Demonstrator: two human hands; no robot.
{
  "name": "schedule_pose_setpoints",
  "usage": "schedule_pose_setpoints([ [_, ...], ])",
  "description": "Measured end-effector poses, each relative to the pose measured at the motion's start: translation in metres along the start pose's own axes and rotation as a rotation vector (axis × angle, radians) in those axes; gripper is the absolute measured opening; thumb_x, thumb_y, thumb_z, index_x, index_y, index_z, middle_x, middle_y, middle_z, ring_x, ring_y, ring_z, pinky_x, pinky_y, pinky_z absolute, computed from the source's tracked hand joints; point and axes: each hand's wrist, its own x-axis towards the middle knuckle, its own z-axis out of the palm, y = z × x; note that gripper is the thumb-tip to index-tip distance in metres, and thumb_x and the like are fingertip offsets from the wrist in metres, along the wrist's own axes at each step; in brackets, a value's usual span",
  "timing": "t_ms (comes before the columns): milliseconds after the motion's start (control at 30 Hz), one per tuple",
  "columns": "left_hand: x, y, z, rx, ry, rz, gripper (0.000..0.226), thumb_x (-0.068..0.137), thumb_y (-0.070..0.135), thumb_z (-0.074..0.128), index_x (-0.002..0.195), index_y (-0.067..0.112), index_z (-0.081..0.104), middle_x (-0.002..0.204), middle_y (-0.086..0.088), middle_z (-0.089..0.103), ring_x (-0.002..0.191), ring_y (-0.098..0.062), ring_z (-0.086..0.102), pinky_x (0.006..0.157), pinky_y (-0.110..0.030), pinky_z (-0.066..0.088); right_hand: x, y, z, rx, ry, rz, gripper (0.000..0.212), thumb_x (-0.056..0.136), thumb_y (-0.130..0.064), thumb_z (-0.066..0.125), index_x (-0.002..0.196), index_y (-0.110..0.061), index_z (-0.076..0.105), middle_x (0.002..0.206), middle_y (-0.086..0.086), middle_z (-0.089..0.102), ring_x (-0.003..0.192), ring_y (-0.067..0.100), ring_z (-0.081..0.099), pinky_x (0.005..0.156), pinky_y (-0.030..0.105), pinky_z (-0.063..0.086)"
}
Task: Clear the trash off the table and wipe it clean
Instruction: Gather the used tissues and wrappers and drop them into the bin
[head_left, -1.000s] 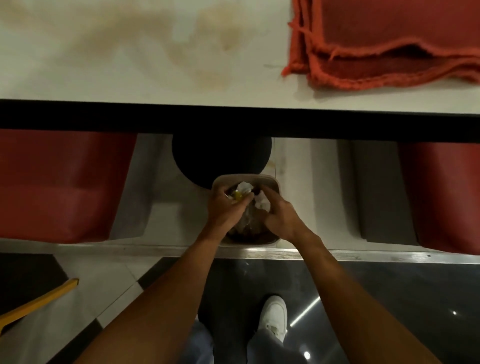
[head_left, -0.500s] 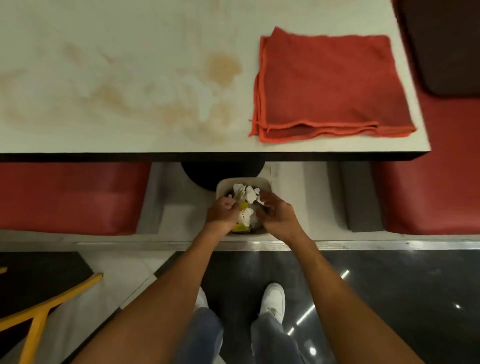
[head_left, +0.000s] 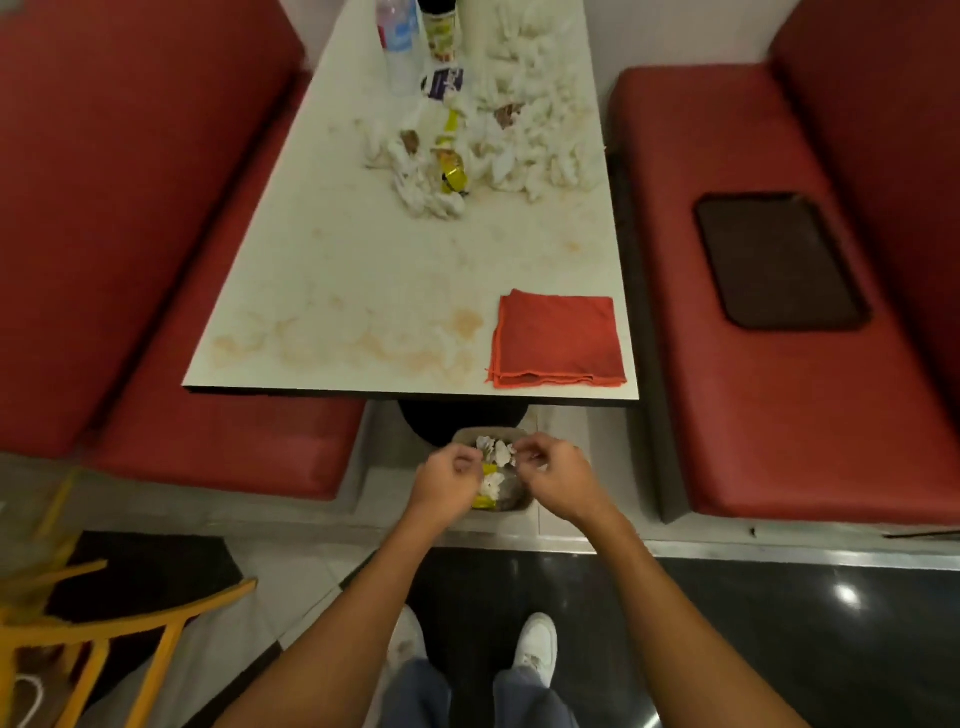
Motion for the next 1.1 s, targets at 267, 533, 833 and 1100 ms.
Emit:
schedule_pose_setpoints([
  [267,-0.032,0.075,-0.055,-0.025,0.120,0.161,0.016,0.101,0.017,0.063,0.097,0.032,0.069,0.094,0.006,0.074,0.087,-0.011,0.071,0.078,-0.025,0.058,-0.023,-0.080,-0.064,-0.064,0.000,-0.149,0.025,0.095,-0.019,0.064,0.117,-0.020,0.075,0.102,-0.008,0.076,0.088,0.005,0.070,0.086,0.027,0.058],
  [533,-0.002,0.149,-0.114,-0.059,0.135,0.265,0.013,0.099,0.022,0.062,0.101,0.031,0.070,0.102,0.008,0.073,0.097,-0.015,0.071,0.092,-0.033,0.056,0.012,-0.158,-0.105,-0.109,0.065,-0.238,0.028,0.097,-0.020,0.063,0.124,-0.019,0.072,0.115,-0.007,0.073,0.100,0.005,0.066,0.090,0.017,0.052],
  [833,0.062,0.190,-0.170,-0.145,0.201,0.308,0.017,0.100,0.022,0.062,0.112,0.023,0.073,0.108,0.007,0.071,0.101,-0.015,0.068,0.087,-0.027,0.051,0.080,-0.218,-0.115,-0.129,0.123,-0.239,0.028,0.095,-0.016,0.063,0.121,-0.022,0.073,0.109,-0.007,0.072,0.084,-0.002,0.065,0.068,0.003,0.045],
  [1100,0.113,0.195,-0.185,-0.195,0.236,0.256,0.023,0.104,0.023,0.058,0.126,0.021,0.067,0.119,0.007,0.066,0.093,-0.004,0.061,0.082,-0.023,0.044,0.151,-0.242,-0.095,-0.182,0.094,-0.216,0.049,0.094,-0.017,0.062,0.142,-0.020,0.060,0.136,0.000,0.063,0.100,0.015,0.063,0.089,0.025,0.045],
])
